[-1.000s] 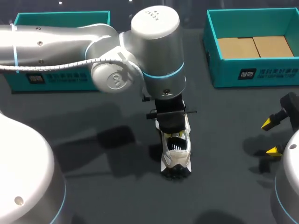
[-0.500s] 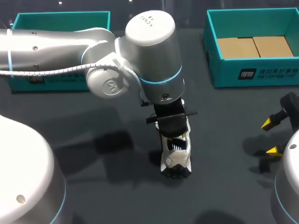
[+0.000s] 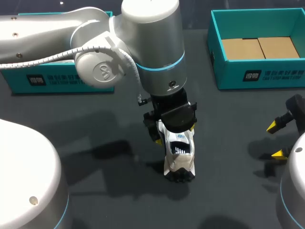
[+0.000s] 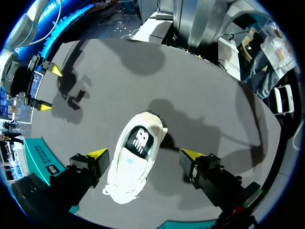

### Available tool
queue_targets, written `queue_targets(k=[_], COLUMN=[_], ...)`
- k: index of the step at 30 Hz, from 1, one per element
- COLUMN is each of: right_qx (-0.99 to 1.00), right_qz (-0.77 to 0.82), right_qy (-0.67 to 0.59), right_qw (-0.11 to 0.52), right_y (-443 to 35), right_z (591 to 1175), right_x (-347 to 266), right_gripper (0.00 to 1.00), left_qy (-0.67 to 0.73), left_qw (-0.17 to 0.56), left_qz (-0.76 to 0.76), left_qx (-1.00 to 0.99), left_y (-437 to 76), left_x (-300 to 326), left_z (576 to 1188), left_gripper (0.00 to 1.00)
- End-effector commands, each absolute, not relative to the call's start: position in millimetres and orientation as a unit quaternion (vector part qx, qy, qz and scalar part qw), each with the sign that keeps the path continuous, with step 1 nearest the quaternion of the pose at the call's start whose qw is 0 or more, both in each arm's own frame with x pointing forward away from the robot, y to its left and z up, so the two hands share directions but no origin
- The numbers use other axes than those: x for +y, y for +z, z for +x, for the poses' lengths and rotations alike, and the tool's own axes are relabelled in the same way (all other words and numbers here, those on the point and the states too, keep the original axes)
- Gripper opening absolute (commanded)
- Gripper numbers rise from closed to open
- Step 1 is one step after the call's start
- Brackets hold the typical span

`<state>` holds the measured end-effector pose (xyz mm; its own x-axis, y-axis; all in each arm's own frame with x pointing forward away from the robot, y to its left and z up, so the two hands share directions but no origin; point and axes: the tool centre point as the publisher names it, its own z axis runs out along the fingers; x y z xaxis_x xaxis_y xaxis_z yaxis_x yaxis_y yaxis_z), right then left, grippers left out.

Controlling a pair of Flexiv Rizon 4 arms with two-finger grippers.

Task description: Take the shoe out of the shoebox, open the shoe tongue, remove and reinsert the insole, then place the shoe into the shoebox

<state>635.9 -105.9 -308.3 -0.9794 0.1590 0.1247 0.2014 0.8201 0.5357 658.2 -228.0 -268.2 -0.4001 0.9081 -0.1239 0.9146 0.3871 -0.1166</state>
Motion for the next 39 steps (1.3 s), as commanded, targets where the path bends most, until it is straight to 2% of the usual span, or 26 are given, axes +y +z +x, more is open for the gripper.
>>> queue_targets(k=[1,6,9,10,11,24,31,39], right_qx=[-0.954,-0.954,-0.954,-0.954,-0.954,-0.954,-0.954,-0.954], right_qz=[-0.095,-0.095,-0.095,-0.095,-0.095,-0.095,-0.095,-0.095], right_qy=[-0.284,-0.284,-0.284,-0.284,-0.284,-0.284,-0.284,-0.284], right_qw=[0.036,0.036,0.036,0.036,0.036,0.036,0.036,0.036], right_y=[-307.8,-307.8,-307.8,-307.8,-307.8,-307.8,-307.8,-307.8], right_z=[634.2,634.2,634.2,634.2,634.2,634.2,634.2,634.2], right_x=[-105.9,-105.9,-105.9,-105.9,-105.9,-105.9,-105.9,-105.9], right_gripper=[1.0,1.0,1.0,1.0,1.0,1.0,1.0,1.0], left_qy=[-0.081,-0.046,-0.051,-0.04,-0.019,-0.019,-0.008,0.013], left_qw=[0.019,0.005,-0.083,-0.084,-0.063,-0.063,-0.03,-0.029], left_qz=[0.548,0.448,0.278,0.24,0.233,0.233,0.2,0.163], left_qx=[0.832,0.893,0.956,0.966,0.97,0.97,0.979,0.986], left_y=[-267.7,-269.0,-270.3,-271.2,-268.2,-268.2,-285.5,-303.9], left_x=[-229.4,-233.3,-234.9,-234.3,-233.0,-233.0,-239.7,-244.7], left_z=[658.1,637.4,631.4,628.1,621.7,621.7,613.0,605.1], left_gripper=[1.0,1.0,1.0,1.0,1.0,1.0,1.0,1.0])
